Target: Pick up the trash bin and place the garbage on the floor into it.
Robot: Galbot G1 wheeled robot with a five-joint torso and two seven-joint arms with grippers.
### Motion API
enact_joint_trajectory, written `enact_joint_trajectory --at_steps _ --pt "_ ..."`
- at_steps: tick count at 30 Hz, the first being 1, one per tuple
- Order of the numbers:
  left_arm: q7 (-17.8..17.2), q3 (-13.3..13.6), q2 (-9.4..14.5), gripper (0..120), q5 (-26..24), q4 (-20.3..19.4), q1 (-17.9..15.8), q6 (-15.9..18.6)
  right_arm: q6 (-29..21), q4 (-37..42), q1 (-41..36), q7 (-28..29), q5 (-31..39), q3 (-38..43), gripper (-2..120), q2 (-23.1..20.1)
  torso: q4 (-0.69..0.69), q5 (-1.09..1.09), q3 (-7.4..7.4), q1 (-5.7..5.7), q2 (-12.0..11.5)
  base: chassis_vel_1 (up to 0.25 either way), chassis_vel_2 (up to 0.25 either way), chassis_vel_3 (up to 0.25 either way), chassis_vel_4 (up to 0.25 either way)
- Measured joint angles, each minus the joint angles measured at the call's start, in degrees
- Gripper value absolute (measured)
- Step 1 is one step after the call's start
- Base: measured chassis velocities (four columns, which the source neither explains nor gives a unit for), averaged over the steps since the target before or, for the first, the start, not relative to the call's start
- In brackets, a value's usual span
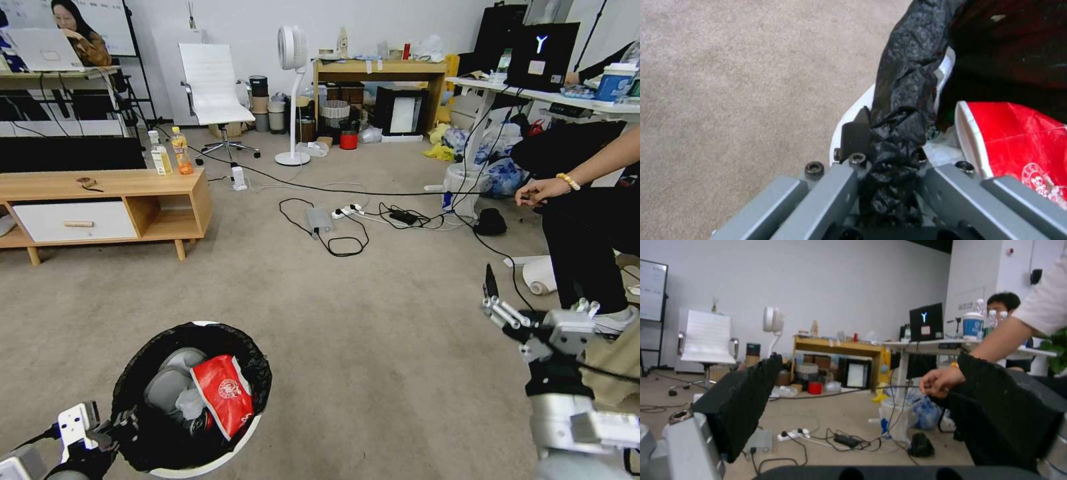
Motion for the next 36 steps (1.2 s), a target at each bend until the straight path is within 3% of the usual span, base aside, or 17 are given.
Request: enact_joint_trajectory --at_steps 20,36 --pt "-0.01 0.0 -0.16 1 -0.15 1.2 -0.38 -0.01 3.17 -6.05 -0.98 0.85 -2.13 -4.21 100 2.9 -0.02 0.0 0.01 0.0 -0.01 0.0 0.0 0.0 0.0" --pt "-0.06 0.01 -0.7 1 0.09 0.83 0.04 -0.01 3.37 -6.85 -0.36 1.01 -1.92 -4.9 100 2.33 -0.01 0.0 0.0 0.0 -0.02 0.044 0.038 0.038 0.035"
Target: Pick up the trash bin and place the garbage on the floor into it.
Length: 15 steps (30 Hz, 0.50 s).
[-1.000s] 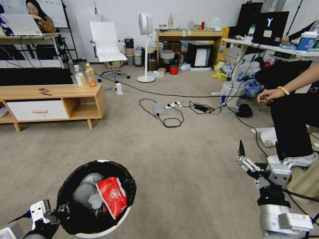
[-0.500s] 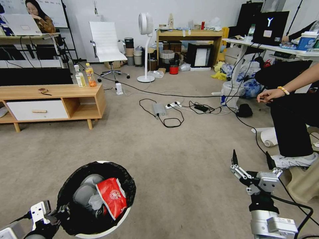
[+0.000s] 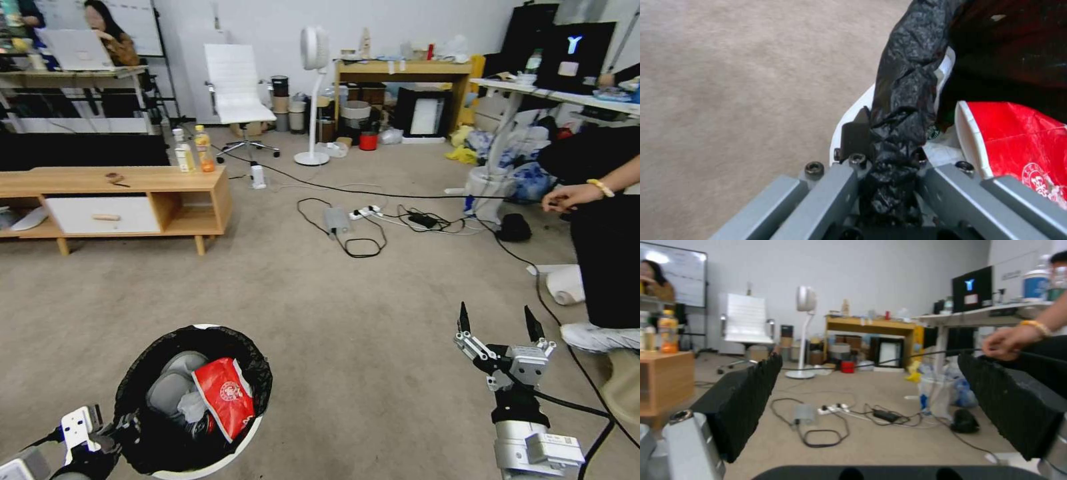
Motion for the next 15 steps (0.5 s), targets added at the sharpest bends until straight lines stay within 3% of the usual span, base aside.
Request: enact_joint_trajectory --at_steps 12,15 --pt "-0.05 -0.07 -0.24 1 0.26 -0.38 0.36 0.0 0.08 0.0 -0.02 0.09 0.02 0.08 100 -0.31 0.04 0.0 0.0 0.0 0.0 0.101 0.099 0.096 0.096" --pt "-0.04 0.08 -0.28 1 0.59 -0.38 0.35 0.01 0.38 -0.22 -0.06 0.08 -0.14 0.09 100 -0.21 -0.01 0.0 0.0 0.0 0.0 0.03 0.023 0.029 0.042"
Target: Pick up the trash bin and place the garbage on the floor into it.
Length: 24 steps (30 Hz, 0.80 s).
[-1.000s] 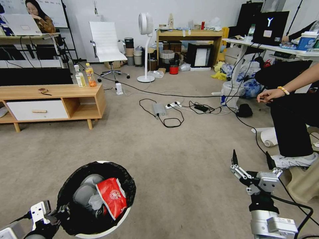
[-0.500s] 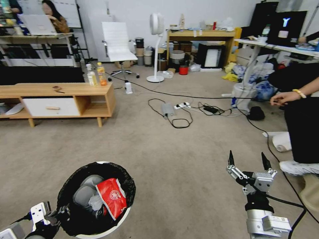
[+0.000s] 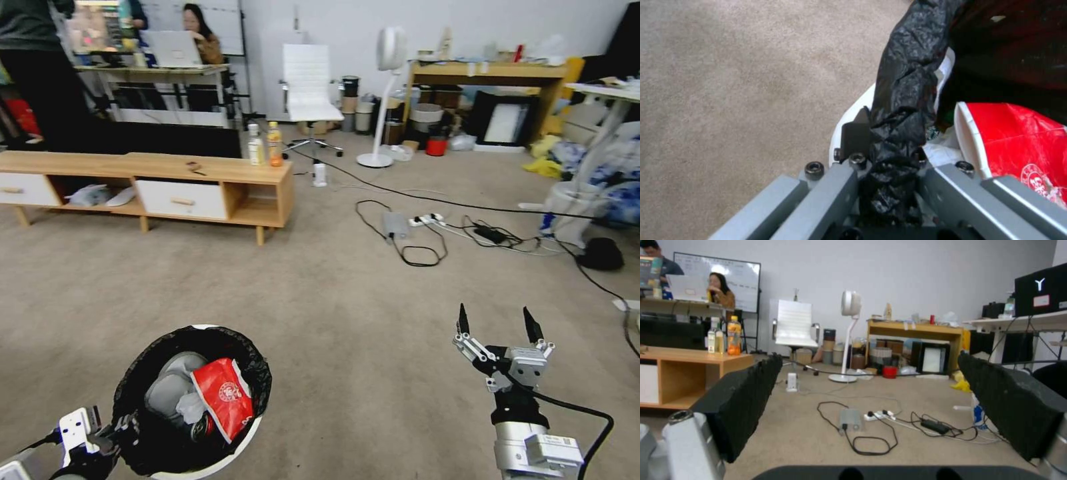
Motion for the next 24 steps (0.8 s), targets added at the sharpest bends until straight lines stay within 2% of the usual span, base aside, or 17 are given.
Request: enact_joint_trajectory --at_steps 24 --pt "0.27 0.63 -0.04 1 0.4 1.18 -0.92 0.0 1.69 -1.77 0.75 -0.14 0.11 -0.21 100 1.14 0.01 0.0 0.0 0.0 0.0 0.0 0.0 0.0 0.0"
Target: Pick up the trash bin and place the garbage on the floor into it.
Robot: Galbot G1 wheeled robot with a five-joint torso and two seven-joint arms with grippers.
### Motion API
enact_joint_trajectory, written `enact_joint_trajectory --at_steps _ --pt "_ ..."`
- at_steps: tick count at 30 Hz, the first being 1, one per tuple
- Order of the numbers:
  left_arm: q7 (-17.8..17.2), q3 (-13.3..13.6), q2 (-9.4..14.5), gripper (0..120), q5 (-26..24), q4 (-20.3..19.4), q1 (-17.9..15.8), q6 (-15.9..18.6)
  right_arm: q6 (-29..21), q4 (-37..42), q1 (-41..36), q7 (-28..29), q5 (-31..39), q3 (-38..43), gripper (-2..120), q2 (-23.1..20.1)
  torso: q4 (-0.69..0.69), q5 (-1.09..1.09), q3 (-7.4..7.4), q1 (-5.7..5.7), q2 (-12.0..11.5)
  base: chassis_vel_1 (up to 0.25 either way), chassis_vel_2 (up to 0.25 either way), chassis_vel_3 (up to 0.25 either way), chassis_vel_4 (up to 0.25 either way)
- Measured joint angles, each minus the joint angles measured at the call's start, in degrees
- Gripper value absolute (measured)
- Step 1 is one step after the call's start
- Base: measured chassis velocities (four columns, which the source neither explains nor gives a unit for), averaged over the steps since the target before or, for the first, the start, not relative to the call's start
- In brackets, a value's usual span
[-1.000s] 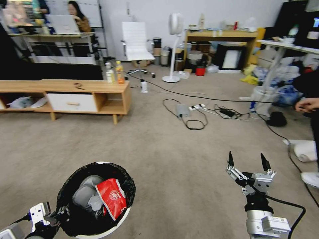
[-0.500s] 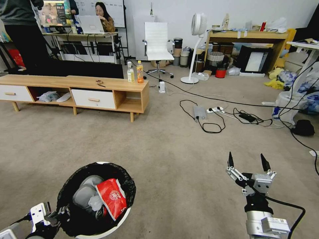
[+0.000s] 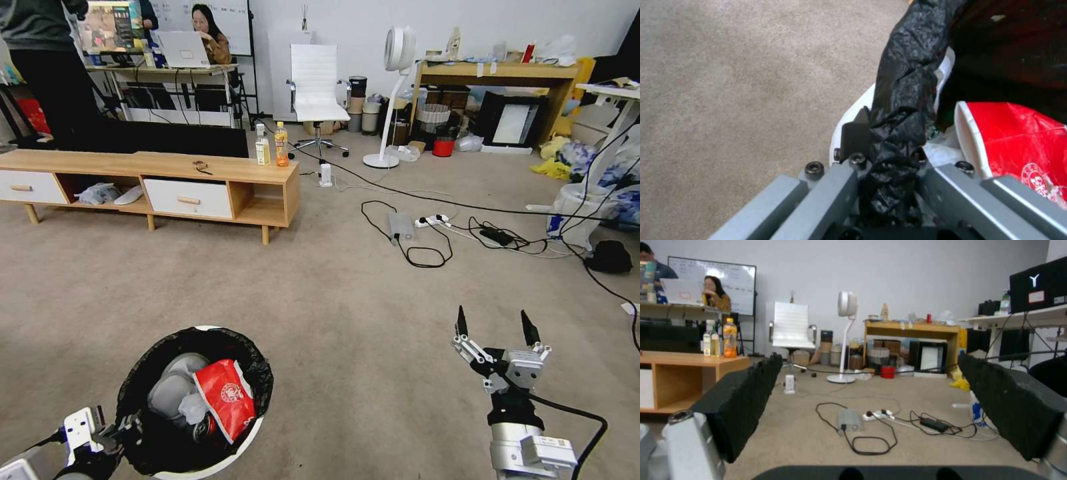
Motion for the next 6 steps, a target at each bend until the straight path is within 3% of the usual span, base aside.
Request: enact_joint_trajectory --at_steps 3,6 --pt "0.02 0.03 0.02 1 0.01 0.09 -0.1 0.0 0.03 -0.02 -0.11 -0.03 0.0 0.04 100 0.02 0.0 0.0 0.0 0.0 0.0 0.0 0.0 0.0 0.0" --pt "0.03 0.03 0.03 1 0.05 0.17 -0.14 0.0 0.04 -0.08 -0.13 -0.03 0.0 0.07 100 -0.01 0.0 0.0 -0.01 0.0 0.0 -0.066 0.083 0.066 -0.076"
